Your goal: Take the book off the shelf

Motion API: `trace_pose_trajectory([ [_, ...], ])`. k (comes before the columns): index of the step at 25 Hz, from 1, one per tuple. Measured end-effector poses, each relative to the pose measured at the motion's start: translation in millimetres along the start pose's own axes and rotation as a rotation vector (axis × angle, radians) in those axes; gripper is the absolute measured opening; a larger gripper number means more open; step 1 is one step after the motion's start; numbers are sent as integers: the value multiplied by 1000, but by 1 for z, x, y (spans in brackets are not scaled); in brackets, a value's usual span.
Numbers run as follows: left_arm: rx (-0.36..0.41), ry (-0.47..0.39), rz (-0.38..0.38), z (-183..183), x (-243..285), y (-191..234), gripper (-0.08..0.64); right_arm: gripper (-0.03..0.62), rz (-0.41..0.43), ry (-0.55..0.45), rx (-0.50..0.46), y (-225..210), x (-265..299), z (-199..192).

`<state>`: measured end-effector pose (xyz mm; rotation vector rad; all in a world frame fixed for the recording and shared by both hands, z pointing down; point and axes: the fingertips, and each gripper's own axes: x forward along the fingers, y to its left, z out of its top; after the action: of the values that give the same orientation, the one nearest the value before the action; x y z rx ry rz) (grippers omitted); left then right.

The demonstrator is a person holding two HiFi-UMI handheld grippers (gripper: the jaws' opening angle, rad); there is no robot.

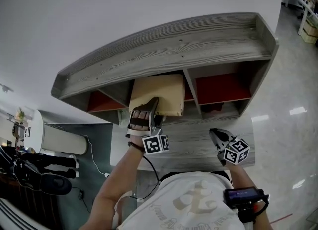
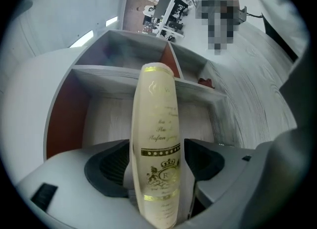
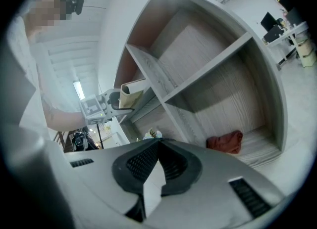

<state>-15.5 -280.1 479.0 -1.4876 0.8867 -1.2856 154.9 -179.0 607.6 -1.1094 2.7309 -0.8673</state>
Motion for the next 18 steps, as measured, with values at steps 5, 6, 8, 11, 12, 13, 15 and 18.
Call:
trace_pose_trajectory([
  [5, -4, -4, 26, 1, 1, 6, 265, 5, -13, 1, 14, -7, -7, -3],
  [6, -4, -5, 28, 2, 1, 7, 265, 5, -14, 1, 16, -7, -8, -3],
  [8, -6, -7, 25, 3, -1, 7, 261, 5, -13, 4, 18, -5, -10, -5],
  [11, -13, -18, 16, 4, -9, 5, 258, 5, -10, 10, 18, -2, -10, -7],
  [12, -12, -24, 16, 5, -13, 5, 256, 5, -9, 11, 18, -2, -10, -8],
  [13, -11, -31, 18, 6, -17, 5, 253, 5, -8, 11, 17, -1, -10, -8],
  [15, -9, -43, 30, 8, -26, 7, 244, 5, -6, 12, 15, -1, -12, -9],
  [18, -23, -58, 53, 9, -39, 13, 225, 5, -1, 16, 14, 1, -12, -11],
])
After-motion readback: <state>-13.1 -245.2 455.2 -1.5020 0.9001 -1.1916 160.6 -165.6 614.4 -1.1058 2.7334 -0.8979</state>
